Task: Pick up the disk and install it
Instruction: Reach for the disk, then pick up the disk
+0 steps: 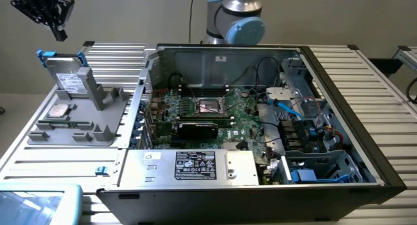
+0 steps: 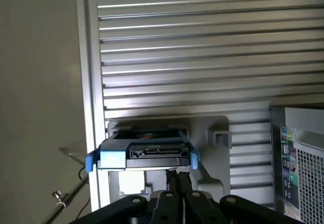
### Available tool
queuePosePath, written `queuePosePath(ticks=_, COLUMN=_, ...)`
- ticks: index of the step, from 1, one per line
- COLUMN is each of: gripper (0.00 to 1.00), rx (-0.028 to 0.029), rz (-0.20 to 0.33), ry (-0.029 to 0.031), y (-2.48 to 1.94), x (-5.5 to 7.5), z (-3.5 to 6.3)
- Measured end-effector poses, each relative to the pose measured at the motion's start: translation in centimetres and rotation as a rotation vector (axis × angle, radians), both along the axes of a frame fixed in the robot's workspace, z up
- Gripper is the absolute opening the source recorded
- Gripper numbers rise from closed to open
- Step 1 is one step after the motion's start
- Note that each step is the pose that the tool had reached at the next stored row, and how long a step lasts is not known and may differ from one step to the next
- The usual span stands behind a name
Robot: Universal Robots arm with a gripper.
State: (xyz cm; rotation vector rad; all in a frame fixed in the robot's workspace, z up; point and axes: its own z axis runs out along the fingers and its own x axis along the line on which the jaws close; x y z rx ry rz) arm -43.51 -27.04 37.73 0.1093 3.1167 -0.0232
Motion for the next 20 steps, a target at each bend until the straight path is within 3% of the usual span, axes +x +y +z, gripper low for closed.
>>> queuePosePath(ticks=5, gripper=0.11, rx=-0.0023, rz=0.000, ry=-0.0001, y=0.55, x=-2.2, z=-0.23)
queuePosePath(ticks=11, gripper=0.11, rx=-0.0070, rz=0.000, ry=0.0001, y=0.73, x=-5.0, z=-0.40)
queuePosePath(ticks=20, gripper=0.11, rx=-0.0074, rz=0.000, ry=0.0000, y=0.75, x=-5.2, z=-0.43)
